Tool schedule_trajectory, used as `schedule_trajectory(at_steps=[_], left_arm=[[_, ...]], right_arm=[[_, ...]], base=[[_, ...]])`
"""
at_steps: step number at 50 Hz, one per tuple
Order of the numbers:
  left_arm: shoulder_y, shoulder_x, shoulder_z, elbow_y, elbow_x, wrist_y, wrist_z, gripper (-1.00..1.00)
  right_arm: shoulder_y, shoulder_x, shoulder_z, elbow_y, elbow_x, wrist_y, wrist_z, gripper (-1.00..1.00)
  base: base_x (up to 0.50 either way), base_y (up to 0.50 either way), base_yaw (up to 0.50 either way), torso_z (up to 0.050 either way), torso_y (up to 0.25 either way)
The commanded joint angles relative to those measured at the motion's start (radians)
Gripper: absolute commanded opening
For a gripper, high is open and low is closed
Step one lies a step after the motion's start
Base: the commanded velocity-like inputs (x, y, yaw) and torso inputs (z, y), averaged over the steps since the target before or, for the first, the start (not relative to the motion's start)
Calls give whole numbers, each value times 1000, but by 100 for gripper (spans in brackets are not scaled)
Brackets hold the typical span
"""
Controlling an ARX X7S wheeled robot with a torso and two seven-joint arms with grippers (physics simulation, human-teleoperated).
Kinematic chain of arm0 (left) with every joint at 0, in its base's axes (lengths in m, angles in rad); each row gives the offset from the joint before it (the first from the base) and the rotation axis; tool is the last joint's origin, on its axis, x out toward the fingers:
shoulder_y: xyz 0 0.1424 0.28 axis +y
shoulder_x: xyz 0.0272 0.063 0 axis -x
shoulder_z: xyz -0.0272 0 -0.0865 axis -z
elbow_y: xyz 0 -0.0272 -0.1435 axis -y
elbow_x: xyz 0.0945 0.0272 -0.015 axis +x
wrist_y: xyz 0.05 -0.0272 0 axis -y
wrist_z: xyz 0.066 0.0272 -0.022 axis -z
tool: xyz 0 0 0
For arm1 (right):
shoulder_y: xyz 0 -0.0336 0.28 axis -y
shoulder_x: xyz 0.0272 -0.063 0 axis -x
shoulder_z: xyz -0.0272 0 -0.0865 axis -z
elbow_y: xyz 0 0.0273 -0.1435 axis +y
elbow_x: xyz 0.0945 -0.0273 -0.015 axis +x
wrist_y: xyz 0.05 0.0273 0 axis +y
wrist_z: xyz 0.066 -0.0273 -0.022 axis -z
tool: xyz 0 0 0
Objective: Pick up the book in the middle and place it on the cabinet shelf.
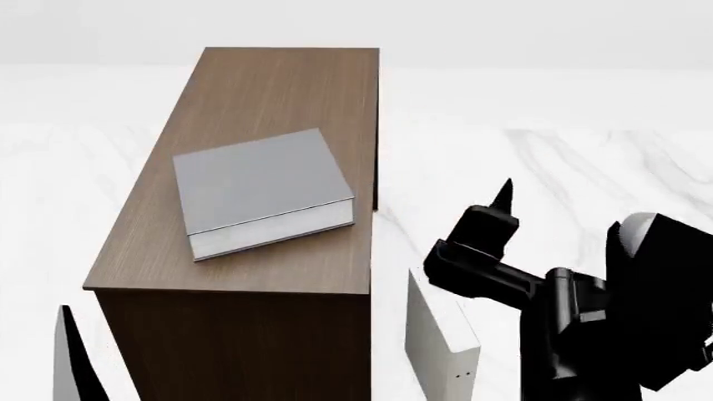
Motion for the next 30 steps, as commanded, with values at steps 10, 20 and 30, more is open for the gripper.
schedule_trajectory(at_steps=[10, 20, 30], left_arm=[[-69, -46, -140, 145, -13, -101, -53, 100], [-138, -104, -320, 229, -6, -188, -116, 100], [-171, -161, -501, 233, -6, -238, -166, 100]], right_arm=[[-331, 29, 33, 132, -670, -368, -10, 100], [-326, 90, 182, 166, -725, -431, 119, 100], [-359, 210, 378, 125, -736, -459, 300, 100]], base=[[0, 0, 0, 0, 0], [0, 0, 0, 0, 0], [0, 0, 0, 0, 0]])
